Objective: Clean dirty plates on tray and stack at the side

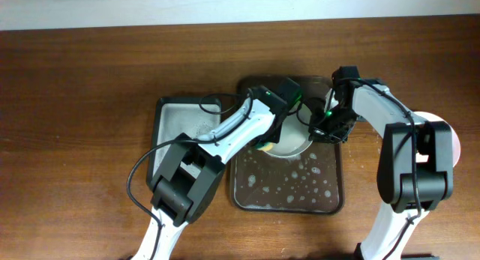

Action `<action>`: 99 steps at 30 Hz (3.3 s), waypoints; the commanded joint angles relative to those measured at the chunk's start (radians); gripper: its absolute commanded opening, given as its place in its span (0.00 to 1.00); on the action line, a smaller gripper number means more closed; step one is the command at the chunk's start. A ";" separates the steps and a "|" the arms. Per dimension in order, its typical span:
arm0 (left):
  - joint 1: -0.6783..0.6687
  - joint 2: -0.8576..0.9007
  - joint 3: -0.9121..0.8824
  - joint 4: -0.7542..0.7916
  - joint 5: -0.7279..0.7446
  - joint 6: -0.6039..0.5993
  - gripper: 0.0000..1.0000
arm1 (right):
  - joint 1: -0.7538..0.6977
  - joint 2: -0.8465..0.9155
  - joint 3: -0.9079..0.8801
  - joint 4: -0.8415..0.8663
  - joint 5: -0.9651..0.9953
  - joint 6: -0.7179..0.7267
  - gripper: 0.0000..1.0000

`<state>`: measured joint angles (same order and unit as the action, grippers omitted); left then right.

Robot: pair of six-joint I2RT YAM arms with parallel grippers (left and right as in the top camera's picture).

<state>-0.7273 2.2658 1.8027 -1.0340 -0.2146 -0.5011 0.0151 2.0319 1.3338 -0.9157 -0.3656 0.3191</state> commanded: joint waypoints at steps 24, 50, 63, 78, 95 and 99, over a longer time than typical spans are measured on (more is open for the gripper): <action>0.485 -0.297 -0.090 -0.301 0.169 0.212 0.00 | 0.380 -0.601 -0.021 -0.148 0.911 -0.096 0.04; 0.497 -0.786 -0.322 -0.110 0.252 0.275 1.00 | 0.852 -0.669 0.043 -0.349 1.459 0.038 0.04; 0.497 -0.841 -0.323 -0.103 0.252 0.260 1.00 | 0.855 -0.719 0.066 -0.352 1.481 0.000 0.04; 0.497 -0.841 -0.323 -0.103 0.252 0.260 1.00 | 0.913 -0.717 0.075 -0.046 1.752 -0.290 0.04; 0.497 -0.841 -0.323 -0.103 0.252 0.260 1.00 | 0.207 -0.717 0.073 -0.299 0.679 0.112 0.04; 0.497 -0.841 -0.323 -0.103 0.253 0.260 1.00 | 0.187 -0.734 0.074 -0.272 0.697 -0.080 0.04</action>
<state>-0.2386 1.4288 1.4681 -1.1389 0.0277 -0.2314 0.1665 1.3251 1.3960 -1.1934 0.3988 0.3809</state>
